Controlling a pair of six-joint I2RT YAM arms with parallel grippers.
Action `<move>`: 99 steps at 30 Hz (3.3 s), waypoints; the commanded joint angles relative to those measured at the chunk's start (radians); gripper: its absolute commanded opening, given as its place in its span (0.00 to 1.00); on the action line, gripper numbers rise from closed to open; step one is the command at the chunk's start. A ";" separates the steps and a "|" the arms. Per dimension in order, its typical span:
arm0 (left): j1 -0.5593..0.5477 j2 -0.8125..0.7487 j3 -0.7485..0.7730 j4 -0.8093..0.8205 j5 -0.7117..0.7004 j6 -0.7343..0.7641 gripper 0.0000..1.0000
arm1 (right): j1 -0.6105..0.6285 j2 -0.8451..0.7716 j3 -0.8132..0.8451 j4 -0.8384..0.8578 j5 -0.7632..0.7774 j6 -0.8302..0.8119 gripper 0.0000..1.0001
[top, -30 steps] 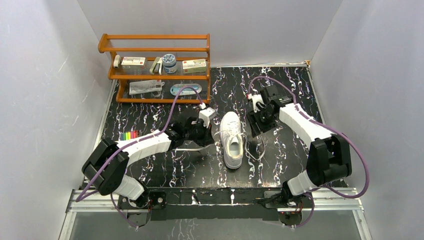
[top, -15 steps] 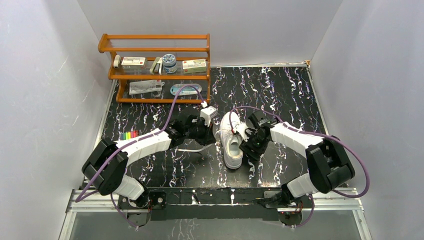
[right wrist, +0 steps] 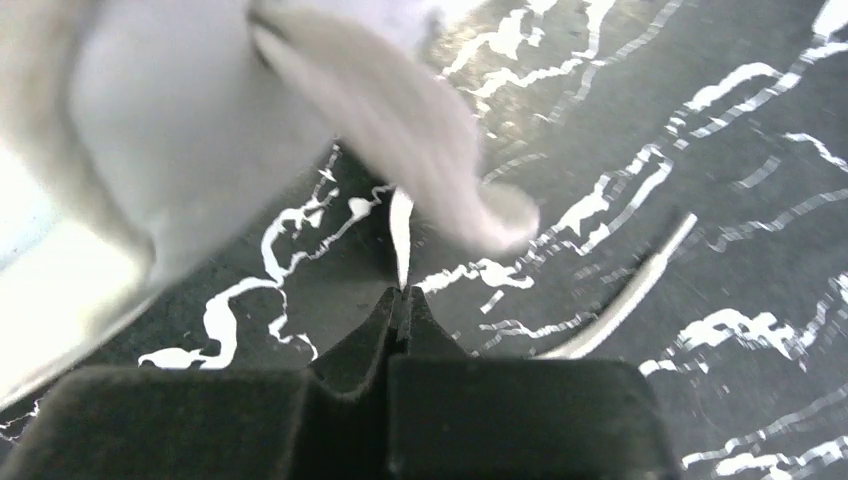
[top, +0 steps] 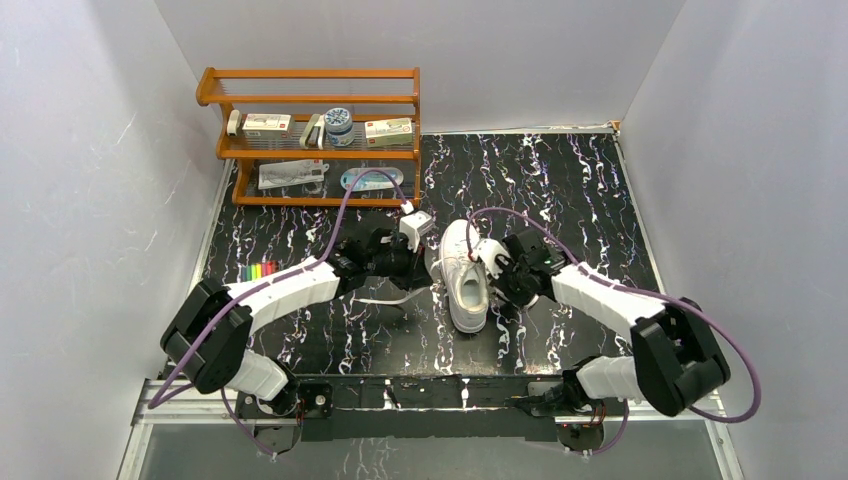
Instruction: Tie the shoes
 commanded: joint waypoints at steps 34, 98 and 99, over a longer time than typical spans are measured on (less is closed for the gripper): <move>0.001 0.063 0.213 0.180 0.272 0.207 0.00 | 0.001 -0.297 0.317 0.075 -0.467 -0.026 0.00; 0.009 0.031 0.078 0.402 0.286 -0.185 0.00 | 0.000 -0.191 0.349 0.021 -0.286 0.146 0.00; 0.008 0.031 0.081 0.397 0.280 -0.180 0.00 | 0.000 -0.192 0.349 0.021 -0.296 0.146 0.00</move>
